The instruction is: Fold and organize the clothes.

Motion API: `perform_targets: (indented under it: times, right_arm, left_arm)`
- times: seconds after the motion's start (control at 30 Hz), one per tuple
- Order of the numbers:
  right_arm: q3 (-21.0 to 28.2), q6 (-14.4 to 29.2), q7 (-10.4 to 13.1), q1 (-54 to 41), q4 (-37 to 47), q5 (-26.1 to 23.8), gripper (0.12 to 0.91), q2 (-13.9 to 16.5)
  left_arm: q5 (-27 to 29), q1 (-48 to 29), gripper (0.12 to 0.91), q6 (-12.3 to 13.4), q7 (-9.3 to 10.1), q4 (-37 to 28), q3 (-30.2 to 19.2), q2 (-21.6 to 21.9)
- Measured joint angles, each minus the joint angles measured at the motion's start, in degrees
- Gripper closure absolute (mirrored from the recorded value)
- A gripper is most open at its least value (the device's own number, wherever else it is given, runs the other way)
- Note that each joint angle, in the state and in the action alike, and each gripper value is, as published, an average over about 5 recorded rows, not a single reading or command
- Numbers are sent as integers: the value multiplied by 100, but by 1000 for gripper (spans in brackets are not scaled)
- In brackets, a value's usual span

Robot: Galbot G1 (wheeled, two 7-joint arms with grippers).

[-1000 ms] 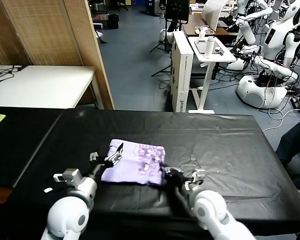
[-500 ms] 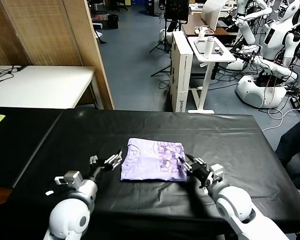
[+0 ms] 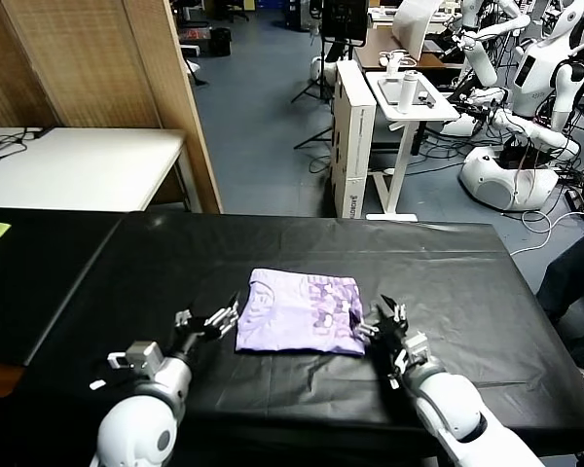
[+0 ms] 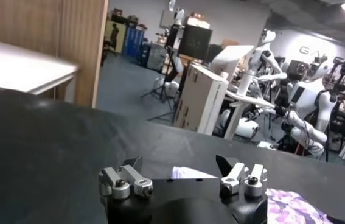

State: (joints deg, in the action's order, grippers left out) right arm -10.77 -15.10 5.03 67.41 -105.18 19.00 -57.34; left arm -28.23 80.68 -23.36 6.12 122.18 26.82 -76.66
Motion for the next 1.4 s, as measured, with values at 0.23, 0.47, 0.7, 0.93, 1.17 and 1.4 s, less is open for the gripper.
perform_targets:
  times: [0.23, 0.47, 0.7, 0.93, 1.17, 1.4]
  right_arm:
    - [-574, 837, -48, 384, -689, 677, 118, 167]
    - [-1666, 1183, -132, 1551, -1643, 494, 118, 160]
    - [-2553, 1540, -34, 2995, -2347, 49, 118, -167]
    - [-2783, 1932, 114, 4104, -2539, -248, 118, -491]
    - [-2625, 2011, 161, 4392, -2478, -496, 118, -619]
    - [-2480, 1854, 397, 4472, -2434, -521, 118, -636]
  left_arm:
    - [159, 175, 123, 377, 97, 94, -20, 250]
    - [185, 552, 123, 1074, 217, 89, -68, 715]
    - [341, 1098, 123, 1238, 410, 286, -106, 985]
    - [388, 1661, 123, 1295, 417, 541, -70, 1088]
    - [440, 1968, 123, 1380, 382, 592, -58, 1077]
    - [423, 2251, 123, 1255, 374, 721, 75, 1084]
